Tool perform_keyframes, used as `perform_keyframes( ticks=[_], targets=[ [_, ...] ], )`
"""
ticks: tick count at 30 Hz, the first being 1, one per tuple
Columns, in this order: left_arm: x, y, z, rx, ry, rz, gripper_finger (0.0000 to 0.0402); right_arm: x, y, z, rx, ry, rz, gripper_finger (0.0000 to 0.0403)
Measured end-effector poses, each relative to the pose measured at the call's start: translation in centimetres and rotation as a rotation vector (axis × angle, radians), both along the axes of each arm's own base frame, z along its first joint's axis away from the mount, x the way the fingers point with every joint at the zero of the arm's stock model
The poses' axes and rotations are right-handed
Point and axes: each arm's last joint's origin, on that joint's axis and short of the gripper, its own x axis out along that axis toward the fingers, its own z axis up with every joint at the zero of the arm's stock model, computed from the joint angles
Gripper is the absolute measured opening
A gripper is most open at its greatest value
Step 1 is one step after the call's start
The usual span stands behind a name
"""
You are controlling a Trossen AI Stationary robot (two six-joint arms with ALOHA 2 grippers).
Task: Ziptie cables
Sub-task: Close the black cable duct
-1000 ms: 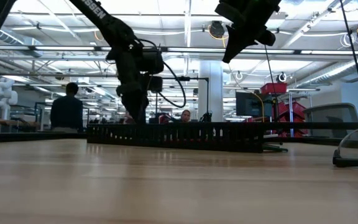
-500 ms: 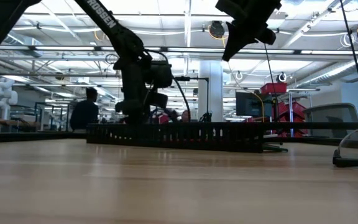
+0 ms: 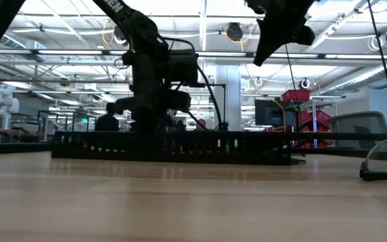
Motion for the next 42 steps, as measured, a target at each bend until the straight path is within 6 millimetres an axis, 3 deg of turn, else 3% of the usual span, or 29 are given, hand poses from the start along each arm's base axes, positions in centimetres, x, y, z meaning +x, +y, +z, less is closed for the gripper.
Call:
perform_keyframes(
  ticks=[9, 14, 16, 21, 24, 26, 32, 35, 38, 42],
  targets=[
    [0.6, -4.7, 0.0, -0.017, 0.004, -0.076, 0.0, -0.4, 1.6, -0.1, 0.024, -0.02, -0.013, 0.0],
    [0.2, -4.8, 1.0, 0.045, -0.014, -0.107, 0.0, -0.4, 1.7, 0.0, -0.024, -0.032, -0.031, 0.0],
    [-0.4, -3.8, 2.7, 0.064, -0.045, -0.087, 0.0, -0.4, 1.6, 0.0, -0.036, -0.025, -0.022, 0.0],
    [-3.6, -0.7, 9.7, 0.107, -0.197, 0.104, 0.0, -0.5, 1.6, 0.0, -0.071, -0.008, -0.009, 0.0],
    [-6.6, -1.1, 12.7, 0.009, -0.278, 0.234, 0.0, -0.6, 1.5, 0.0, -0.082, 0.008, 0.001, 0.0],
    [-9.2, -2.7, 13.6, -0.02, -0.333, 0.291, 0.0, -0.6, 1.5, 0.0, -0.091, 0.019, 0.011, 0.0],
    [-15.3, -9.0, 12.8, -0.053, -0.508, 0.581, 0.0, -0.7, 1.5, -0.1, -0.118, 0.048, 0.041, 0.0],
    [-17.0, -11.2, 12.6, -0.086, -0.596, 0.559, 0.0, -0.7, 1.5, 0.0, -0.134, 0.061, 0.065, 0.0],
    [-17.6, -12.3, 11.9, -0.057, -0.592, 0.417, 0.0, -0.7, 1.5, 0.0, -0.153, 0.074, 0.088, 0.0],
    [-17.3, -11.9, 11.3, 0.023, -0.582, 0.45, 0.0012, -0.6, 1.3, 0.0, -0.14, 0.069, 0.079, 0.0]
  ],
)
